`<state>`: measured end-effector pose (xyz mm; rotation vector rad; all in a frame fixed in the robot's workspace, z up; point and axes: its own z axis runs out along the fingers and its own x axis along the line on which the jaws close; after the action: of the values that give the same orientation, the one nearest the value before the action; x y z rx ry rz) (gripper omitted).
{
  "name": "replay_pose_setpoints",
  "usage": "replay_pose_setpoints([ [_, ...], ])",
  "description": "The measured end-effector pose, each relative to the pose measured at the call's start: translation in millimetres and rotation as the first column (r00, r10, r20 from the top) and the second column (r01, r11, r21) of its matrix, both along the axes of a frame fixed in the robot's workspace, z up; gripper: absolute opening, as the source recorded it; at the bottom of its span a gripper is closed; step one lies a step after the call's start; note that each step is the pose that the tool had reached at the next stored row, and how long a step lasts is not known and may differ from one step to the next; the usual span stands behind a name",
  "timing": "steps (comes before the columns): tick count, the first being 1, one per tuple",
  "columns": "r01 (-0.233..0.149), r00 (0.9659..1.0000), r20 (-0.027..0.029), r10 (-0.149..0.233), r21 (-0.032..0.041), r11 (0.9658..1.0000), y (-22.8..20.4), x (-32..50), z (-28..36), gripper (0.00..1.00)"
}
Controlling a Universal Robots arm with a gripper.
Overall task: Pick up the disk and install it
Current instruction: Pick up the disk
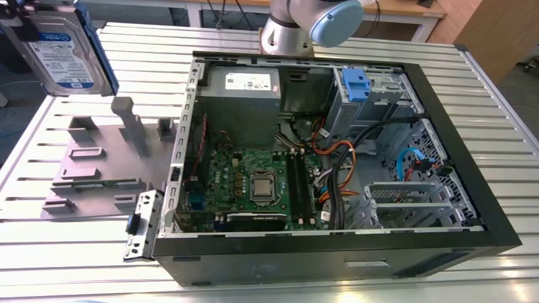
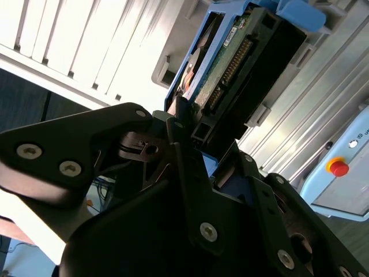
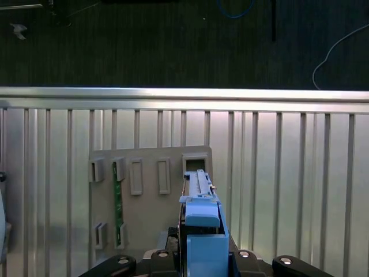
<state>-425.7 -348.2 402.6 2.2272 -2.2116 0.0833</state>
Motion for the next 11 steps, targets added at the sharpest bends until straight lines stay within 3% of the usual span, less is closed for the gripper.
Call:
replay_pose_setpoints([
  [11, 0.0, 1.0, 0.0, 0.0, 0.0, 1.0, 0.0, 0.0, 5.7, 0.36],
])
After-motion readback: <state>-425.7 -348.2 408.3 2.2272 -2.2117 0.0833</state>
